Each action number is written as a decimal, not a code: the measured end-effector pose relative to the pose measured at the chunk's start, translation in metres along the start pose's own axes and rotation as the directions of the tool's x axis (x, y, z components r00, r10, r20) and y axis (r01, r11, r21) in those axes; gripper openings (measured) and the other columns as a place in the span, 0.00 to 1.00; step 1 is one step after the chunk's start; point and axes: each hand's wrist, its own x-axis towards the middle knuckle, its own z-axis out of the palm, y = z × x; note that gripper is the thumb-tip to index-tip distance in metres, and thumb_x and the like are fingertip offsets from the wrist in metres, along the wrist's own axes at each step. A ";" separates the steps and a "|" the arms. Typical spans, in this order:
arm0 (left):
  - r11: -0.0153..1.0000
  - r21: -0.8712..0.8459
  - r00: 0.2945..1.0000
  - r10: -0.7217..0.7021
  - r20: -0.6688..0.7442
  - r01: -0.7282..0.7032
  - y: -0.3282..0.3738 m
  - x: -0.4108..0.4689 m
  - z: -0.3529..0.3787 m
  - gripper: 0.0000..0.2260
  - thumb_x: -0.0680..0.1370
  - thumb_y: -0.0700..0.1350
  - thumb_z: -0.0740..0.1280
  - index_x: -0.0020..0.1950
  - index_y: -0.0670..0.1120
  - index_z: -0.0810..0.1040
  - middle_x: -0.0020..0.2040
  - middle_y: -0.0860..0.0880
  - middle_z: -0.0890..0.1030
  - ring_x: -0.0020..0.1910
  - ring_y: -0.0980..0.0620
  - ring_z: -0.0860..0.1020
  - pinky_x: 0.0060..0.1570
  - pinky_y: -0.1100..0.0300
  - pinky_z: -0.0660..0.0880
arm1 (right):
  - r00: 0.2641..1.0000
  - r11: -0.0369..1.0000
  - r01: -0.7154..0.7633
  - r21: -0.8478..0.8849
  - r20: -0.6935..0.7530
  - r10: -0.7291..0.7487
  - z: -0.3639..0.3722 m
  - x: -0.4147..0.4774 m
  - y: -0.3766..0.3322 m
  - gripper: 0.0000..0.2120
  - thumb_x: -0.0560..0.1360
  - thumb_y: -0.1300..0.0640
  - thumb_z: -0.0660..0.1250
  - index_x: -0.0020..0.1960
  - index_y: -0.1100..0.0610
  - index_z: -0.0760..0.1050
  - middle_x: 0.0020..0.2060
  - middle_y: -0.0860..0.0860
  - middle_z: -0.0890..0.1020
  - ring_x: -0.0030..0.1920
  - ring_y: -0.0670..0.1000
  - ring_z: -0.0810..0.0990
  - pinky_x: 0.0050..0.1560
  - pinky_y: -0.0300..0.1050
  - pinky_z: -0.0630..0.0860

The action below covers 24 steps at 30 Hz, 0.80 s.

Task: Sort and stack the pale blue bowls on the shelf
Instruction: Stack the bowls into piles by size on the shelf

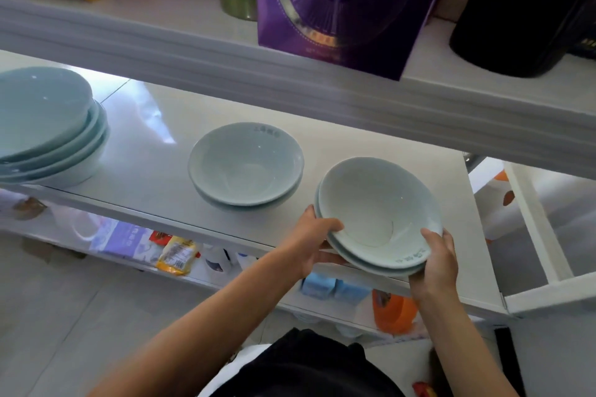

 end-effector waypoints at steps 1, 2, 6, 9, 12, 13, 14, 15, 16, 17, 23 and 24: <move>1.000 0.007 1.000 0.011 0.003 -0.011 0.001 -0.001 0.000 0.14 0.77 0.36 0.63 0.60 0.48 0.67 0.52 0.42 0.76 0.48 0.43 0.79 0.46 0.46 0.81 | 1.000 1.000 0.009 -0.002 0.007 -0.009 0.001 -0.002 -0.002 0.17 0.77 0.61 0.60 0.65 0.54 0.70 0.48 0.51 0.78 0.51 0.54 0.77 0.45 0.46 0.76; 1.000 0.009 1.000 0.026 0.009 -0.027 0.003 -0.003 -0.001 0.14 0.77 0.36 0.63 0.60 0.48 0.67 0.52 0.42 0.76 0.47 0.44 0.79 0.46 0.47 0.81 | 1.000 1.000 0.021 -0.002 0.015 -0.021 0.003 -0.003 -0.004 0.17 0.77 0.61 0.60 0.65 0.54 0.70 0.47 0.50 0.78 0.50 0.53 0.77 0.44 0.45 0.76; 0.994 0.000 0.994 0.105 0.043 -0.105 0.016 -0.013 -0.001 0.12 0.77 0.36 0.62 0.56 0.50 0.67 0.51 0.44 0.76 0.45 0.46 0.79 0.44 0.49 0.81 | 0.996 0.998 0.065 0.014 0.062 -0.066 0.014 -0.006 -0.019 0.14 0.77 0.61 0.60 0.62 0.52 0.71 0.46 0.49 0.78 0.47 0.50 0.78 0.44 0.44 0.76; 0.985 0.011 0.984 0.169 0.058 -0.170 0.029 -0.021 -0.003 0.15 0.77 0.36 0.63 0.61 0.49 0.67 0.54 0.44 0.77 0.46 0.46 0.79 0.44 0.50 0.82 | 0.991 0.996 0.079 0.030 0.104 -0.082 0.024 -0.007 -0.031 0.12 0.77 0.60 0.60 0.60 0.51 0.71 0.46 0.50 0.79 0.47 0.51 0.78 0.47 0.46 0.77; 0.976 0.013 0.975 0.215 0.060 -0.216 0.042 -0.029 -0.008 0.17 0.78 0.38 0.63 0.66 0.47 0.67 0.53 0.45 0.77 0.44 0.48 0.79 0.43 0.52 0.82 | 0.985 0.995 0.087 0.043 0.149 -0.092 0.040 -0.008 -0.043 0.10 0.77 0.59 0.60 0.57 0.52 0.73 0.45 0.50 0.79 0.46 0.51 0.79 0.47 0.46 0.78; 0.974 0.015 0.972 0.226 0.059 -0.227 0.046 -0.031 -0.011 0.17 0.78 0.38 0.63 0.66 0.46 0.67 0.53 0.45 0.76 0.45 0.48 0.79 0.43 0.52 0.82 | 0.982 0.995 0.087 0.050 0.161 -0.094 0.046 -0.008 -0.046 0.08 0.77 0.60 0.60 0.54 0.52 0.73 0.44 0.50 0.79 0.45 0.51 0.79 0.47 0.46 0.77; 0.971 0.021 0.970 0.236 0.055 -0.237 0.050 -0.033 -0.014 0.17 0.78 0.39 0.63 0.66 0.46 0.67 0.54 0.44 0.76 0.46 0.47 0.79 0.44 0.52 0.82 | 0.981 0.994 0.086 0.060 0.171 -0.095 0.053 -0.009 -0.049 0.07 0.77 0.60 0.60 0.51 0.52 0.74 0.43 0.50 0.79 0.44 0.50 0.79 0.46 0.45 0.77; 0.969 0.025 0.968 0.245 0.048 -0.246 0.054 -0.035 -0.017 0.17 0.78 0.39 0.63 0.66 0.46 0.67 0.56 0.43 0.76 0.46 0.47 0.79 0.45 0.51 0.82 | 0.979 0.994 0.084 0.072 0.179 -0.095 0.060 -0.010 -0.052 0.06 0.77 0.61 0.60 0.48 0.52 0.74 0.42 0.50 0.79 0.43 0.50 0.79 0.44 0.43 0.78; 0.967 0.024 0.967 0.253 0.037 -0.254 0.057 -0.037 -0.021 0.17 0.78 0.40 0.63 0.66 0.46 0.67 0.57 0.42 0.77 0.47 0.46 0.79 0.46 0.51 0.82 | 0.978 0.993 0.081 0.085 0.183 -0.096 0.066 -0.011 -0.054 0.06 0.76 0.62 0.60 0.46 0.52 0.73 0.40 0.50 0.79 0.41 0.50 0.79 0.41 0.41 0.78; 0.965 0.018 0.965 0.260 0.025 -0.261 0.060 -0.039 -0.024 0.16 0.78 0.40 0.64 0.66 0.45 0.67 0.58 0.41 0.77 0.47 0.46 0.80 0.45 0.51 0.82 | 0.978 0.992 0.079 0.101 0.185 -0.096 0.073 -0.013 -0.056 0.07 0.76 0.62 0.60 0.44 0.53 0.73 0.39 0.50 0.79 0.39 0.49 0.79 0.37 0.39 0.78; 0.953 -0.005 0.952 0.301 -0.052 -0.301 0.076 -0.047 -0.045 0.14 0.78 0.40 0.63 0.63 0.43 0.69 0.47 0.43 0.77 0.40 0.46 0.80 0.40 0.52 0.83 | 0.970 0.984 0.081 0.162 0.213 -0.115 0.106 -0.024 -0.058 0.08 0.77 0.64 0.59 0.42 0.55 0.72 0.33 0.48 0.81 0.31 0.44 0.81 0.32 0.35 0.77; 0.954 -0.010 0.952 0.299 -0.072 -0.300 0.078 -0.048 -0.049 0.13 0.78 0.40 0.63 0.63 0.43 0.70 0.45 0.43 0.76 0.39 0.46 0.80 0.39 0.53 0.83 | 0.969 0.986 0.079 0.146 0.219 -0.111 0.111 -0.026 -0.056 0.07 0.77 0.64 0.59 0.42 0.55 0.72 0.35 0.49 0.80 0.34 0.45 0.81 0.34 0.36 0.77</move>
